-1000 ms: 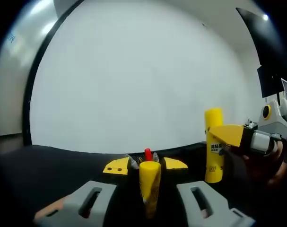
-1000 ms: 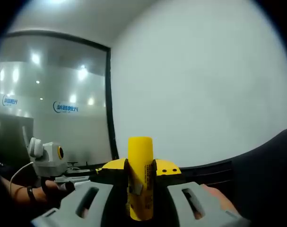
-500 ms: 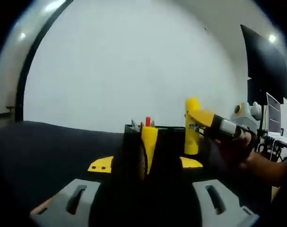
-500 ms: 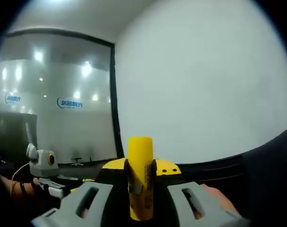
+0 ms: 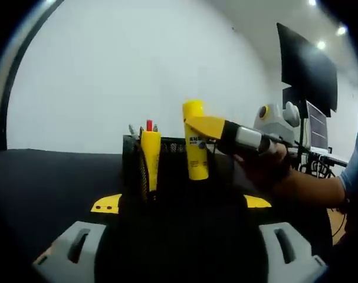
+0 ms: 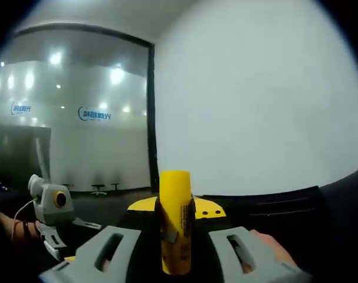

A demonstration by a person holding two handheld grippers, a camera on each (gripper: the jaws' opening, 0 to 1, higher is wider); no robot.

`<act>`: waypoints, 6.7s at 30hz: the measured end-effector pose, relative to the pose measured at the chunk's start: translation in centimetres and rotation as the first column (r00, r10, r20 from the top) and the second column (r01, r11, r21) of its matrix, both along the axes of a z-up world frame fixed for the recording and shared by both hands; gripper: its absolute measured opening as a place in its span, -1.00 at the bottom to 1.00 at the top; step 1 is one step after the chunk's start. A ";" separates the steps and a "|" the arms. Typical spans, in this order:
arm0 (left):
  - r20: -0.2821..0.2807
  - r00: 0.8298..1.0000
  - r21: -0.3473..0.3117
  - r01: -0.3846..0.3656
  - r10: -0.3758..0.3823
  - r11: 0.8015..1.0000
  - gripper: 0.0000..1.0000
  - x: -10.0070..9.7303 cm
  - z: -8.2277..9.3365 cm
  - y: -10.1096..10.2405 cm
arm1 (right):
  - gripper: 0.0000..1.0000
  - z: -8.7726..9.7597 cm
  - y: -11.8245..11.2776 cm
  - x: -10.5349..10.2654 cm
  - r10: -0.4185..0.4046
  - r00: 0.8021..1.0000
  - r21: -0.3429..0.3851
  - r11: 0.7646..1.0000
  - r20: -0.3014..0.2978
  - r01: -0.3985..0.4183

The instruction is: Pick up pens and glue sticks and place them into the holder.

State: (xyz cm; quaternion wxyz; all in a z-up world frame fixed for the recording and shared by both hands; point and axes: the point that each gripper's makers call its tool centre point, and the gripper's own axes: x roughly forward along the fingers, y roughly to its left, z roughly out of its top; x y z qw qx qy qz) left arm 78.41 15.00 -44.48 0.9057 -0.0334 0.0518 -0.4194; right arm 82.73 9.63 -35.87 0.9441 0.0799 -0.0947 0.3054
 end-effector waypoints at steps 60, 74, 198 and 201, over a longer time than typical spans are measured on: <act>-0.026 0.999 -0.048 -0.045 0.043 0.998 0.36 -0.1 -0.1 1.1 | -0.64 -1.9 -0.3 0.9 -0.152 0.988 -0.067 0.986 -0.025 0.150; -0.028 0.999 -0.032 -0.047 0.046 0.998 0.34 0.2 -0.2 1.1 | -0.64 -3.2 0.5 1.4 -0.141 0.987 -0.144 0.981 -0.077 0.129; -0.018 0.998 -0.085 -0.055 0.053 0.995 0.92 -7.2 0.9 7.4 | 0.78 -7.8 -22.4 -17.8 -0.232 0.957 -0.163 0.965 -0.173 0.205; -0.011 0.999 -0.068 -0.048 0.047 0.997 0.92 -7.5 0.7 7.1 | 0.77 -8.0 -22.4 -17.6 -0.232 0.956 -0.170 0.964 -0.178 0.203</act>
